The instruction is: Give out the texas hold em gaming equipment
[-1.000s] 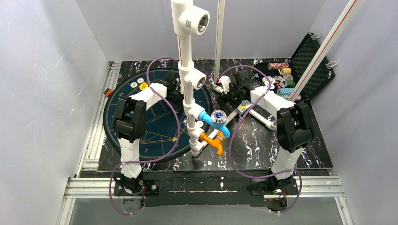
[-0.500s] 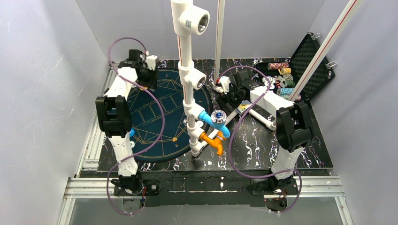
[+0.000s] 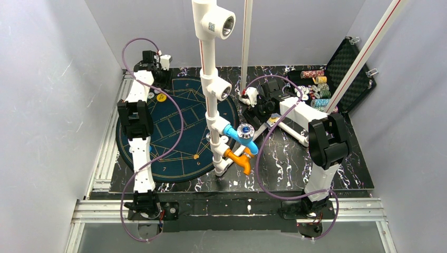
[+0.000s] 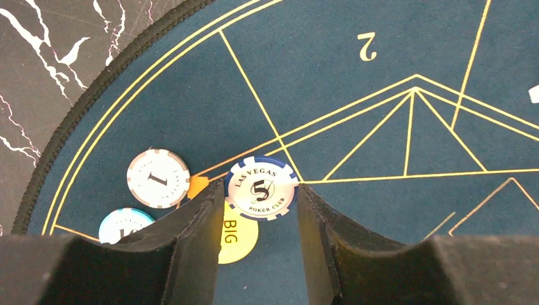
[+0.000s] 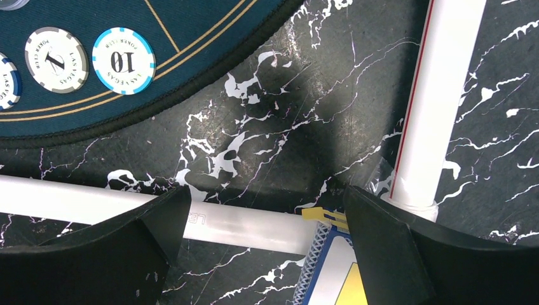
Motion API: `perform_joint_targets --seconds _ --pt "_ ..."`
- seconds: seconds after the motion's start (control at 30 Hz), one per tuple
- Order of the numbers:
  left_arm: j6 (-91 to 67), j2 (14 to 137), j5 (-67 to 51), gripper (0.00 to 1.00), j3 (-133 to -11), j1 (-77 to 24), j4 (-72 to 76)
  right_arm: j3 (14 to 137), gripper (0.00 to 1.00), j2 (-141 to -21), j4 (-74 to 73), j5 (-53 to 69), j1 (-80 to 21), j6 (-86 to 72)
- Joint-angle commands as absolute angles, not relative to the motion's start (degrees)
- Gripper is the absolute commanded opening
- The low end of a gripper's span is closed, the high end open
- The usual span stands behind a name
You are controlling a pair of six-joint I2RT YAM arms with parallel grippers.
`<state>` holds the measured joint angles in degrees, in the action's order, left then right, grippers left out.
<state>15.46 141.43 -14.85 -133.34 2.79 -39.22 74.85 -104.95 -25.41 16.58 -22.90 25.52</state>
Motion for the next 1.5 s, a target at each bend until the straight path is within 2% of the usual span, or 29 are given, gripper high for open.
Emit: perform_joint_targets --seconds 0.0,0.6,0.7,0.87,1.03,1.47 --pt "16.40 141.10 -12.64 0.34 -137.19 2.47 -37.67 75.28 1.00 -105.37 -24.44 16.72 -22.87 26.02" --pt "19.12 146.38 -9.22 0.39 -137.58 2.46 -32.39 75.76 1.00 -106.51 -24.64 17.13 -22.91 26.10" --pt "19.08 146.94 -9.32 0.46 -138.05 2.46 -32.34 75.79 1.00 -106.59 -24.65 17.09 -22.94 26.15" --pt "18.18 145.09 -10.85 0.76 -137.48 2.38 -32.68 76.11 1.00 -105.94 -24.79 17.84 -22.94 26.11" --pt "18.33 139.87 -11.78 0.97 -133.59 1.37 -32.70 76.18 1.00 -104.12 -24.71 18.98 -22.94 25.40" --pt "10.63 120.88 -15.12 0.98 -115.07 0.83 -31.17 79.31 1.00 -98.22 -29.16 14.66 -22.81 25.16"
